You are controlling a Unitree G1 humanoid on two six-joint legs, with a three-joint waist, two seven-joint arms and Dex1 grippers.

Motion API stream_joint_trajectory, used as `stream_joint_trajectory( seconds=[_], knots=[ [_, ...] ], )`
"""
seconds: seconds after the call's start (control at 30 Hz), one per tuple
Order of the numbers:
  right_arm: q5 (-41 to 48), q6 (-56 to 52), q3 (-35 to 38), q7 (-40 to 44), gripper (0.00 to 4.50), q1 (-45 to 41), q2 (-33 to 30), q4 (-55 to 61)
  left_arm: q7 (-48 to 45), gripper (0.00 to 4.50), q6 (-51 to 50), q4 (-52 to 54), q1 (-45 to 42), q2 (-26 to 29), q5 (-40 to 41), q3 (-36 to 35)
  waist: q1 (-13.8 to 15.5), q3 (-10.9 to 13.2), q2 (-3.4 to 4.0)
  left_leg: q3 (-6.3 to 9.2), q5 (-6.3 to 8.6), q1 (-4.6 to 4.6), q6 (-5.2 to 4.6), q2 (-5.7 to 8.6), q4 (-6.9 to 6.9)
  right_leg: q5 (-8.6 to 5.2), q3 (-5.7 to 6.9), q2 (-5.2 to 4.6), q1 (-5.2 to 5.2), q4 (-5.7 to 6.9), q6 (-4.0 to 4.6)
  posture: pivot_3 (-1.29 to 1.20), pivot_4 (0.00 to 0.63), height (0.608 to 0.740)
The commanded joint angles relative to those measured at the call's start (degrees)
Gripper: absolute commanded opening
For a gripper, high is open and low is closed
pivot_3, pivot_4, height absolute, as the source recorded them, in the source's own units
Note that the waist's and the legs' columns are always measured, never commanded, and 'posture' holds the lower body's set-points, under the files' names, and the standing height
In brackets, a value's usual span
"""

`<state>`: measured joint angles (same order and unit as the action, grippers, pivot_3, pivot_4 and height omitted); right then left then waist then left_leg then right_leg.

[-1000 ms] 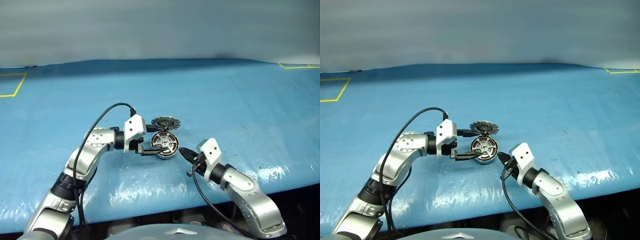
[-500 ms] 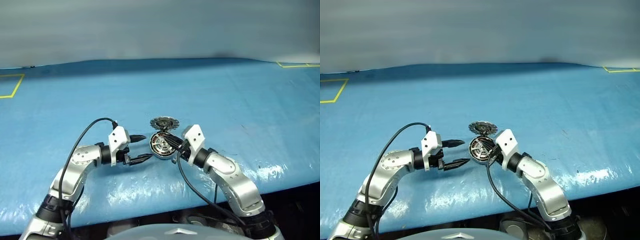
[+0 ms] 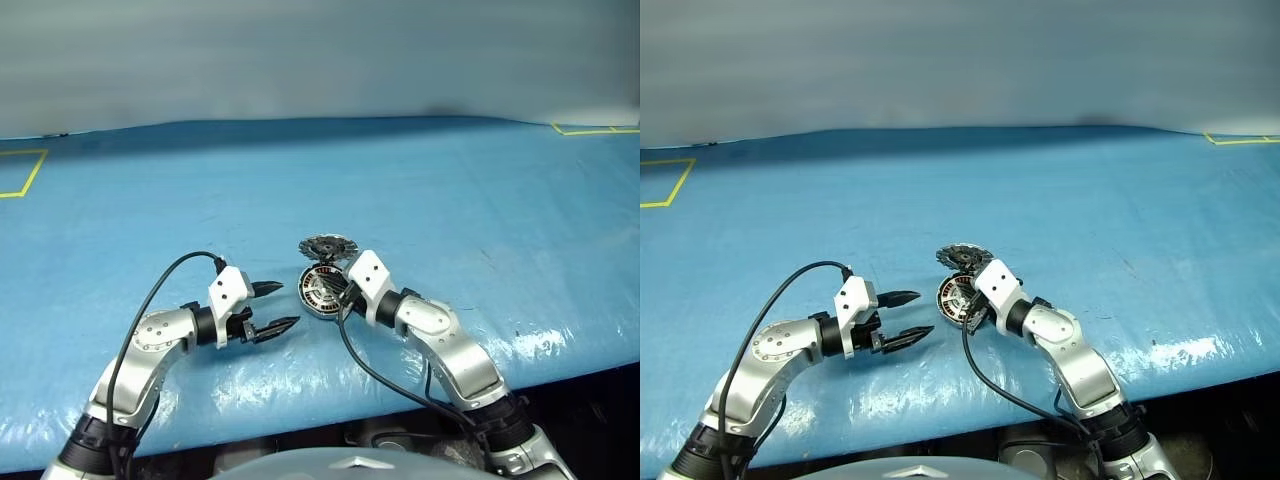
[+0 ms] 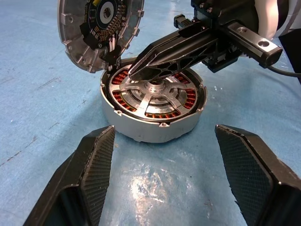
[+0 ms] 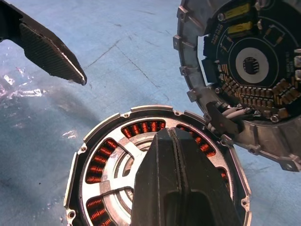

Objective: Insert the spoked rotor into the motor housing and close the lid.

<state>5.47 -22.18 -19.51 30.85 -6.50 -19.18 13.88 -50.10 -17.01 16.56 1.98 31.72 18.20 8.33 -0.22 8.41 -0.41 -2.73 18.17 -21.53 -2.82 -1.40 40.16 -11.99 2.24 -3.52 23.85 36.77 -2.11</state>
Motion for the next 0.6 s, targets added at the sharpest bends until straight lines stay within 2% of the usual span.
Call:
stream_joint_trajectory(
  seconds=[0.03,0.17,0.33,0.47,0.6],
  knots=[
    [0.02,0.10,-0.05,-0.43,0.00,1.39,1.16,-1.22,-0.11,3.61,1.32,1.68,0.19,0.22,0.65,-1.31,-0.06,0.00,0.00,0.00,0.00,0.00,0.01,0.00,0.00,0.00,0.00,0.00,0.00,0.00,0.00,0.00,0.150,0.740],
    [5.60,-0.60,5.60,-0.66,0.00,2.33,3.66,2.75,-0.21,3.61,1.92,0.85,0.06,0.04,0.71,-1.56,-0.21,0.01,0.02,0.00,-0.01,0.00,0.02,-0.02,0.00,0.00,-0.01,0.01,0.02,0.03,0.01,0.00,0.150,0.740],
    [13.47,-5.18,14.19,1.02,0.00,6.21,0.19,10.36,-0.45,3.61,1.74,0.34,-0.35,-0.23,1.21,-1.58,0.09,0.06,0.08,0.00,0.01,-0.08,-0.02,0.03,0.00,0.02,-0.01,-0.06,0.05,-0.03,-0.02,0.00,0.150,0.740],
    [11.37,-7.67,17.41,-2.43,0.00,8.69,-2.46,10.41,0.45,3.61,1.74,0.34,-0.58,-0.70,1.12,-1.74,0.10,0.06,0.08,0.01,0.01,-0.08,-0.02,0.02,-0.03,0.00,0.01,-0.04,0.05,-0.04,0.00,0.00,0.150,0.740],
    [8.80,-7.17,20.97,-10.08,0.00,7.57,0.12,7.53,1.49,3.61,1.43,0.86,-1.02,-1.60,1.68,-2.41,-0.07,0.07,0.09,-0.02,-0.01,-0.08,0.01,0.00,-0.05,-0.01,-0.01,0.00,0.10,0.01,0.02,0.00,0.150,0.740]
  ],
)
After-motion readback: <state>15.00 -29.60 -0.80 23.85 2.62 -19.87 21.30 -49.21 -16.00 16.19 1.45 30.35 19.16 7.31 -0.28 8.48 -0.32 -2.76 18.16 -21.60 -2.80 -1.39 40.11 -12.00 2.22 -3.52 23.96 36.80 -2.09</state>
